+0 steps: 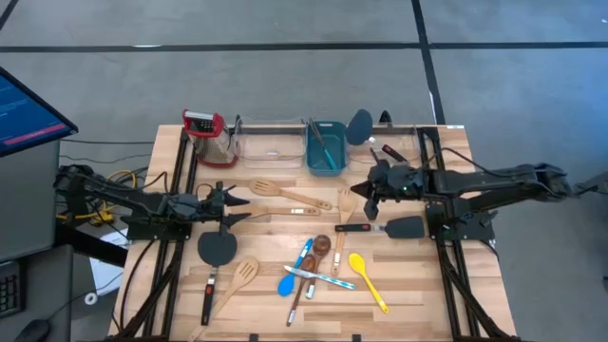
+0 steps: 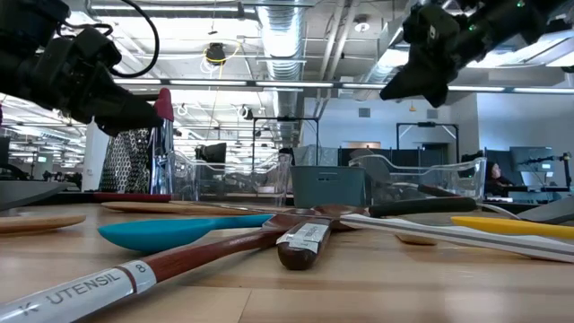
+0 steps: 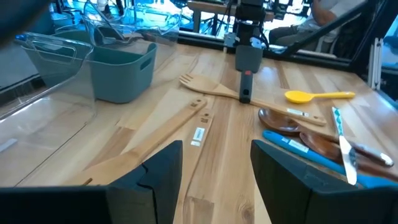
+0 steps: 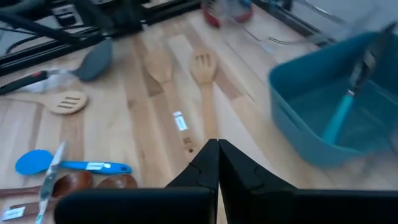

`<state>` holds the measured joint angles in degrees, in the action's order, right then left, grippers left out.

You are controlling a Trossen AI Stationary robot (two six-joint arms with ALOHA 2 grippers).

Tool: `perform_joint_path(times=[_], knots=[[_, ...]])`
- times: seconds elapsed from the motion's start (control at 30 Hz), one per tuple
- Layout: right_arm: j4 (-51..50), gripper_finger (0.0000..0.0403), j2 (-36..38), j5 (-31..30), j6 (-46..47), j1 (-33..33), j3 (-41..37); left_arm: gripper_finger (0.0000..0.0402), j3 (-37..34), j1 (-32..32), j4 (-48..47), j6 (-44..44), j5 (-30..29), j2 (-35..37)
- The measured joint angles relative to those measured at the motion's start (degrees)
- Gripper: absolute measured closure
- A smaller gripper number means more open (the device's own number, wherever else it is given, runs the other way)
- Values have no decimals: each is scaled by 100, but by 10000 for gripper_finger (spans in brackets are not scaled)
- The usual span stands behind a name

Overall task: Pick & Place Kitchen Items
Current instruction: Put the black spatula into the right transparent bin

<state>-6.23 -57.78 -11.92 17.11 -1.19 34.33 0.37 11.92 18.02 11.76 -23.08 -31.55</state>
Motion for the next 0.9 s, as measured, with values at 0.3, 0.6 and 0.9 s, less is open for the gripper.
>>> perform_joint_path(times=[0.3, 0.6, 0.9], knots=[[1313, 403, -915, -8, -416, 336, 0, 224, -1, 0, 77, 71, 0, 0], [2103, 403, -1955, -9, -403, 501, 0, 224, -1, 0, 147, 73, -1, -2], [2152, 403, -2369, 4, -158, 499, 0, 224, -1, 0, 195, 119, -1, -2]])
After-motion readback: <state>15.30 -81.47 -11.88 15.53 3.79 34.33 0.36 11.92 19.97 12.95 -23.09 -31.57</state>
